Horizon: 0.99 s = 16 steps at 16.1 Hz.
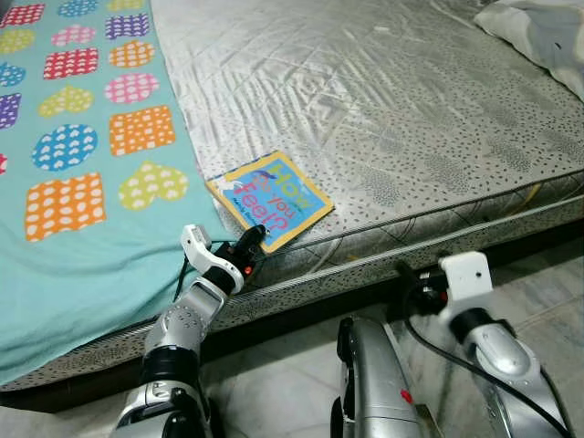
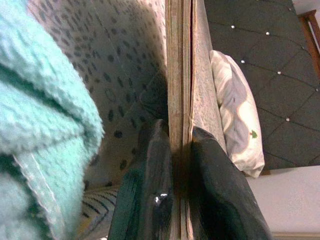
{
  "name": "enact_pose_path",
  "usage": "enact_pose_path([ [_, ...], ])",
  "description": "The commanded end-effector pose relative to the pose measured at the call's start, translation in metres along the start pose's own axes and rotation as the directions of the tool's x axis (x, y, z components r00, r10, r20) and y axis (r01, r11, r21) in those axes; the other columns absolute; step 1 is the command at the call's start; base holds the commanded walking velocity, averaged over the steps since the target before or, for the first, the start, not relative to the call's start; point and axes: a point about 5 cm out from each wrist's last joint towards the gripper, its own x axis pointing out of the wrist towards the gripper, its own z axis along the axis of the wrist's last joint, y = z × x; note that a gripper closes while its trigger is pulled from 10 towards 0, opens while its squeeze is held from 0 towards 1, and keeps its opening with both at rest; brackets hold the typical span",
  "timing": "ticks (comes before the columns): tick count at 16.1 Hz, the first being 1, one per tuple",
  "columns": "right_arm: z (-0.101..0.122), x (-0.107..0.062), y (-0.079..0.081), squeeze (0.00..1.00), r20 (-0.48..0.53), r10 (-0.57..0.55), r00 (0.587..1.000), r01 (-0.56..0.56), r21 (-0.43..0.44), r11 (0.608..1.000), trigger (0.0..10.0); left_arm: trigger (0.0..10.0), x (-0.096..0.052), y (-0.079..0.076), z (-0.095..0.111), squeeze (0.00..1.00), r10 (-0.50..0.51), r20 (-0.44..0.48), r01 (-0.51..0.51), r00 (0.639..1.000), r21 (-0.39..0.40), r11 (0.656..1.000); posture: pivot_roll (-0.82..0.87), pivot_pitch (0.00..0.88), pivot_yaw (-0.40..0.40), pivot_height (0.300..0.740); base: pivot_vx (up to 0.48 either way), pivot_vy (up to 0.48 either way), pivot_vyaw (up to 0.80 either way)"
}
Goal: Clean up the room
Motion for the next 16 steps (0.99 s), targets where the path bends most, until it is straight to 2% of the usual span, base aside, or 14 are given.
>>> enact_pose_path([
  [1,0.005,0.001,0.007,0.00,0.004,0.076,0.997,-0.076,0.076,0.994,10.0,0.0,0.001,-0.002,0.010,0.00,-0.014,0.031,0.013,0.999,0.030,0.999,-0.24,0.098,-0.006,0.496,0.000,0.000,0.00],
  [2,0.008,0.004,0.013,0.00,0.014,0.133,0.991,-0.134,0.103,0.986,10.0,0.0,0.001,-0.004,0.014,0.00,-0.023,0.037,0.022,0.999,0.044,0.999,-0.24,0.083,0.000,0.496,0.000,0.000,0.00],
  [4,0.012,0.010,0.017,0.00,0.031,0.180,0.983,-0.182,0.124,0.975,10.0,0.0,0.001,-0.010,0.021,0.00,-0.052,0.046,0.047,0.998,0.096,0.994,-0.22,0.052,0.011,0.496,0.000,0.000,0.00],
  [5,0.015,0.013,0.021,0.00,0.053,0.186,0.981,-0.192,0.165,0.967,10.0,0.0,-0.004,-0.017,0.030,0.00,-0.075,0.069,0.064,0.995,0.152,0.986,-0.20,0.034,0.016,0.496,0.000,0.000,0.00],
  [7,0.016,0.017,0.022,0.00,0.050,0.156,0.987,-0.162,0.189,0.968,10.0,0.0,-0.013,-0.019,0.032,0.00,-0.063,0.074,0.047,0.995,0.201,0.978,-0.18,0.011,0.025,0.496,0.000,0.000,0.00],
  [8,0.016,0.022,0.024,0.00,0.040,0.128,0.991,-0.134,0.195,0.972,10.0,0.0,-0.023,-0.020,0.029,0.00,-0.058,0.065,0.040,0.996,0.247,0.968,-0.17,0.000,0.028,0.496,0.000,0.000,0.00],
  [10,0.020,0.031,0.028,0.00,0.062,0.098,0.993,-0.111,0.269,0.957,10.0,0.0,-0.044,-0.023,0.024,0.00,-0.046,0.046,0.028,0.998,0.335,0.942,-0.14,0.000,0.036,0.496,0.000,0.000,0.00],
  [11,0.024,0.037,0.031,0.00,0.083,0.083,0.993,-0.105,0.297,0.949,10.0,0.0,-0.058,-0.026,0.022,0.00,-0.034,0.057,0.012,0.998,0.355,0.935,-0.12,0.000,0.040,0.496,0.000,0.000,0.00],
  [13,0.029,0.042,0.032,0.00,0.114,0.057,0.992,-0.091,0.323,0.942,10.0,0.0,-0.070,-0.027,0.017,0.00,-0.015,0.065,-0.009,0.998,0.356,0.934,-0.11,0.000,0.044,0.496,0.000,0.000,0.00],
  [16,0.036,0.050,0.033,0.00,0.136,0.038,0.990,-0.083,0.338,0.937,10.0,0.0,-0.073,-0.023,0.008,0.00,0.014,0.075,-0.039,0.997,0.336,0.941,-0.11,0.000,0.040,0.501,0.000,0.000,0.00],
])
